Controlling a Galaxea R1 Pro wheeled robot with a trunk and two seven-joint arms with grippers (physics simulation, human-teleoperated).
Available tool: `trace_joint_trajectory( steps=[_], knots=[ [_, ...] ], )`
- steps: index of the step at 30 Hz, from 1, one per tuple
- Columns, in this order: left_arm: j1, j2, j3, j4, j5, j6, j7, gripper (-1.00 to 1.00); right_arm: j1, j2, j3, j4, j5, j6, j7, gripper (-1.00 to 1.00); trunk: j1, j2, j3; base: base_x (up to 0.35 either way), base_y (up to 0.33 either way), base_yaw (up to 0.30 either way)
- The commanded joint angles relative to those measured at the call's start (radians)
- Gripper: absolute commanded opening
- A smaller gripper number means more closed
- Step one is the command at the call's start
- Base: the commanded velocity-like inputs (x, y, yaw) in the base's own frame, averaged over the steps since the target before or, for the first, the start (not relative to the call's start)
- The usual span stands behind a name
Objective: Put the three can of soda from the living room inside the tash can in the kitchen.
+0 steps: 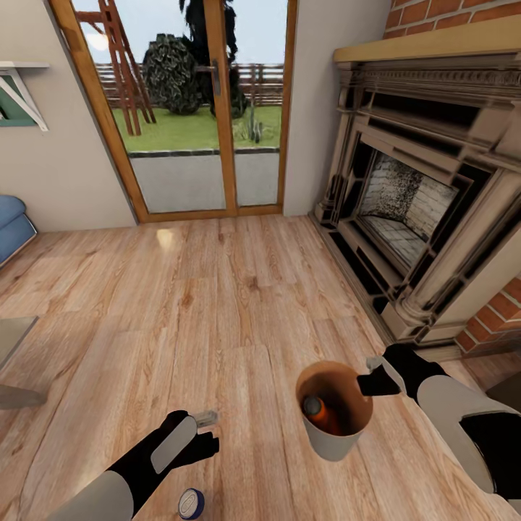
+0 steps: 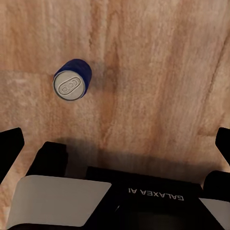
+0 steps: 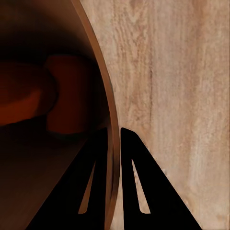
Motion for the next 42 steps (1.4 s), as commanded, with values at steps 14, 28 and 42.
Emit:
trace_joint_trajectory(
  steps=[14,28,42],
  knots=[
    [0.000,0.000,0.000,0.000,0.000,-0.002,0.000,1.00,-0.001,0.000,-0.012,-0.009,-0.008,0.002,0.009,-1.00,0.000,0.000,0.000,0.000,0.000,0.000],
    [0.002,-0.001,-0.001,0.006,0.000,-0.013,-0.003,1.00,0.020,0.013,-0.009,-0.013,-0.007,-0.010,0.007,-1.00,0.000,0.000,0.000,0.040,0.090,0.000],
    [0.002,-0.003,-0.006,0.008,0.000,-0.015,-0.002,1.00,0.022,0.018,-0.006,-0.013,-0.005,-0.011,0.007,-1.00,0.000,0.000,0.000,0.036,0.047,0.000]
  ],
)
